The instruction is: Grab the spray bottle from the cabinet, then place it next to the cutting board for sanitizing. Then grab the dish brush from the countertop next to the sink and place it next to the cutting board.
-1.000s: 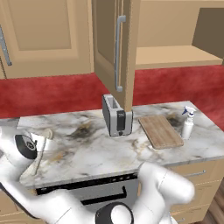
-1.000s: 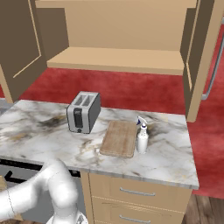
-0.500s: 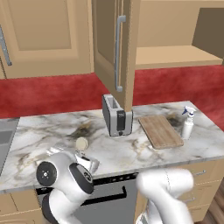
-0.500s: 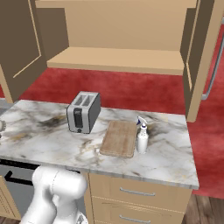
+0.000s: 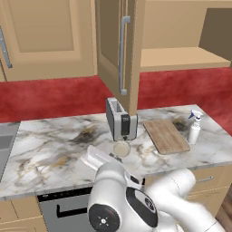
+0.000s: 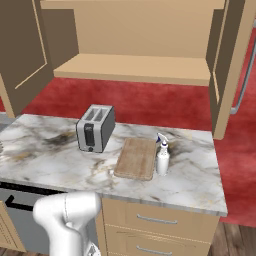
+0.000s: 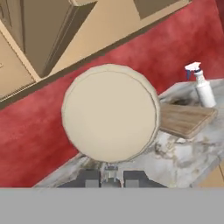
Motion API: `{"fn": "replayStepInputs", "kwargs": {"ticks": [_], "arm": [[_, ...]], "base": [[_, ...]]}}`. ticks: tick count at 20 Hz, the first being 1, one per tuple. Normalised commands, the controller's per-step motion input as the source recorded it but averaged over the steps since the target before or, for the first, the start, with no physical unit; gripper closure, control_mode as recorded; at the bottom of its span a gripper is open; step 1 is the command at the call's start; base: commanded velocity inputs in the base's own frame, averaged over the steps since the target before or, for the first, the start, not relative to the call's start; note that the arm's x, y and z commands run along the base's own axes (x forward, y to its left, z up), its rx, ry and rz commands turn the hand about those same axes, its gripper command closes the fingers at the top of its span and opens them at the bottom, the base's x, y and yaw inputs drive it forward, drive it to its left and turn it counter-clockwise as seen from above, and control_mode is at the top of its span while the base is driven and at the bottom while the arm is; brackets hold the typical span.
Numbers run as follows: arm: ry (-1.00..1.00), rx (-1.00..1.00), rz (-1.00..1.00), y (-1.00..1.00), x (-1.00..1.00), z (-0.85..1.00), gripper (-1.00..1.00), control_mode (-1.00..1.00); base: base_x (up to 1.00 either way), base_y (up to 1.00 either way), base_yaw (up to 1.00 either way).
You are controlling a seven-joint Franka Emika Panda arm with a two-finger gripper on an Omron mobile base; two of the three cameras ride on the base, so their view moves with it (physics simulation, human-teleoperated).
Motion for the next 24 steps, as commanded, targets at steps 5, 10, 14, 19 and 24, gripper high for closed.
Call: {"fn": "replayStepInputs", "kwargs": {"ticks": [5,10,14,19,24], "arm": [[-0.29,0.16,0.0,-0.94,-0.69,0.58,1.0,-1.0],[-0.23,0.2,0.0,-1.0,-0.4,0.49,1.0,-1.0],[-0.09,0.25,0.04,-1.0,-0.06,0.43,1.0,-1.0],[-0.02,0.22,0.09,-0.99,0.08,0.25,1.0,-1.0],[-0.02,0.19,0.13,-1.0,0.07,0.0,1.0,-1.0]], "base": [[0.0,0.0,0.0],[0.0,0.0,0.0],[0.0,0.0,0.0],[0.0,0.0,0.0],[0.0,0.0,0.0]]}}
